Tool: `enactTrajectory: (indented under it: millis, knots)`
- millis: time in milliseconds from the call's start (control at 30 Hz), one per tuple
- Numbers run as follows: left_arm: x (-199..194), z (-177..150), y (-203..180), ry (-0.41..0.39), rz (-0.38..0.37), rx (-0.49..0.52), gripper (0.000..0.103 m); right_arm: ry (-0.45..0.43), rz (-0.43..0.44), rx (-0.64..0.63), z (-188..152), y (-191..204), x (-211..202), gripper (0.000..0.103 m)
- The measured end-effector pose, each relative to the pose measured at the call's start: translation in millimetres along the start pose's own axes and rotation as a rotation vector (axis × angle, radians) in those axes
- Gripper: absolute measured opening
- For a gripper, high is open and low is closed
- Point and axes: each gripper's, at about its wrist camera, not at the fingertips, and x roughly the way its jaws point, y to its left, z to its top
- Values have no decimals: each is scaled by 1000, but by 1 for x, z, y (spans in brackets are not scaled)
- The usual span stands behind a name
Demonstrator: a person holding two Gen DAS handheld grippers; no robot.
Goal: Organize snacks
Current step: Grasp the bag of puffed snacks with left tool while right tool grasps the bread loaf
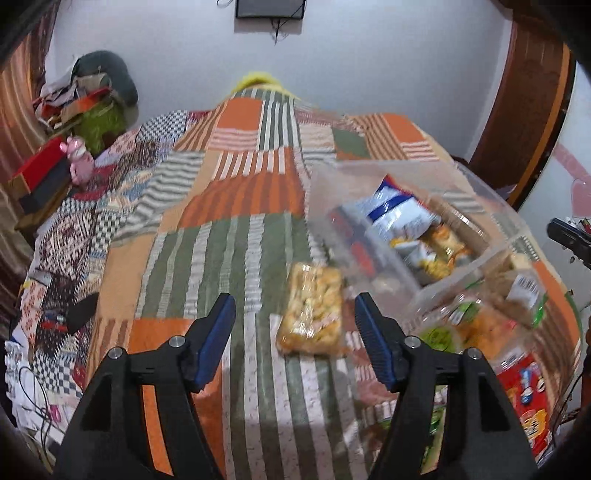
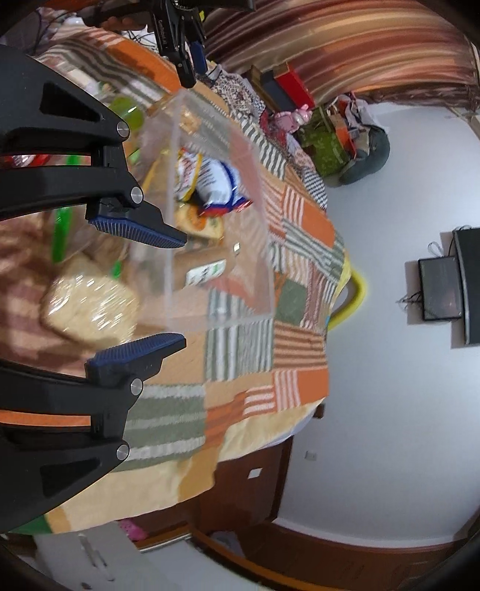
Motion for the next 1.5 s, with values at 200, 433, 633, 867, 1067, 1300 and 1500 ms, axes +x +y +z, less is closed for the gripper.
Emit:
enactTrajectory:
  millis: [200,433,633,867,1067,1300,1500]
  knots:
    - [20,-12,-1,47,-2,-5,66,74,-9,21,-20,-8,13,48]
    - [39,-11,-2,60,-10,-1,66,122,-17,26,-29,-7,30,53]
    - [53,-4,-8,61,-23,9,65,134,-15,26,-30,-6,35,65]
    - [70,-5,-14,77,-21,30,47,164,14,74,-33,-13,42,71]
    - [65,-8,-10,66,-37,11,45,181,17,74,-34,-12,45,73]
    - [40,-17,-3,34,-34,-15,45,209,39,87,-38,-17,45,68]
    - [10,-20,1,-3,-28,-22,45,203,-12,62,-45,-21,36,56]
